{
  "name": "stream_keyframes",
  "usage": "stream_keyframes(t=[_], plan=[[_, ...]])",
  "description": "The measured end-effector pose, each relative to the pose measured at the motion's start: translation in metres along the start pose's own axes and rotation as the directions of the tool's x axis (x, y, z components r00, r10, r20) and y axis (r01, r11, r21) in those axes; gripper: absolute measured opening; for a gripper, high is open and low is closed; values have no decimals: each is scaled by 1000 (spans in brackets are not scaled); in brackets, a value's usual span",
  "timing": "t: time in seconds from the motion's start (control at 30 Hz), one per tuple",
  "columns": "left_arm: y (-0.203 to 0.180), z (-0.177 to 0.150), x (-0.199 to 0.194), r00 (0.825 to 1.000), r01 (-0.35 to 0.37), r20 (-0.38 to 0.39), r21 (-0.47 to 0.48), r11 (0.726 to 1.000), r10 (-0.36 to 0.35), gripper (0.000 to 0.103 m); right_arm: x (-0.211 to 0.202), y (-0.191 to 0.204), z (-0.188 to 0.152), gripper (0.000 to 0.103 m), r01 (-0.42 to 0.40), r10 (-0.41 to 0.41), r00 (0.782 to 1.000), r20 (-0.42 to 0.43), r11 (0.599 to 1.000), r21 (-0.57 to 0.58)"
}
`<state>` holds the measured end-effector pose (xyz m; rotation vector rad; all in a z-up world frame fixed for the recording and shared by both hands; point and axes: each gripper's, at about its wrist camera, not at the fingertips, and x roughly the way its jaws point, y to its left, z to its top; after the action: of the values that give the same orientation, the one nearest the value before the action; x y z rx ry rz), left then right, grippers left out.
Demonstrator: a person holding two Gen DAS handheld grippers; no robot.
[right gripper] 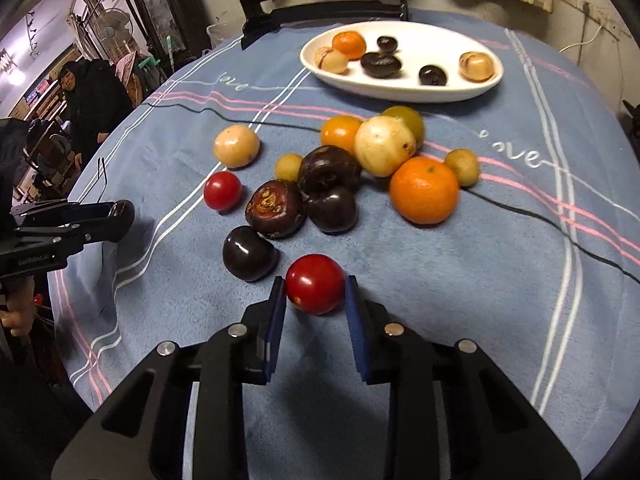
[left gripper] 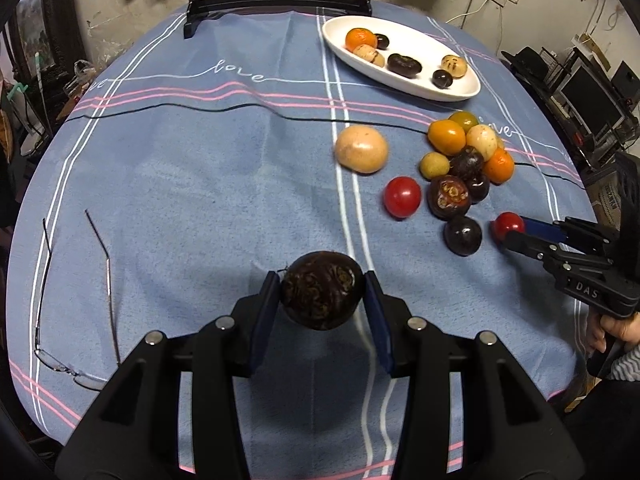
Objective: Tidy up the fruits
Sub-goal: 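Grasp the red cherry tomato with the right gripper while the left gripper holds the brown fruit, then carry the brown fruit and the red tomato over the white plate with both grippers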
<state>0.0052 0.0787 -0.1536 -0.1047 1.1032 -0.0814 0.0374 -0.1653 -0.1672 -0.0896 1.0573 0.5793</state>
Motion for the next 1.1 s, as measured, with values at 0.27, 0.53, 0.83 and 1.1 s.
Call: stream_keyframes(t=[0.27,0.53,0.83,1.1], plan=[[-22,12,8,1000,24,2,51,998,-24,43,-24,-18,-17,30,58,-58,998,24,998,35],[-46,74,-6,995,33,91,128,991,-45,43,-59,-47,-3,30,73,-87,990,108,989,130],[-77,161,4,984,56,157,203,978,-88,43,-69,-65,65,30,73,-98,974,202,989,128],[-103,197,61,989,86,98,222,971,-110,43,-31,-92,142,30,64,-86,973,214,992,107]])
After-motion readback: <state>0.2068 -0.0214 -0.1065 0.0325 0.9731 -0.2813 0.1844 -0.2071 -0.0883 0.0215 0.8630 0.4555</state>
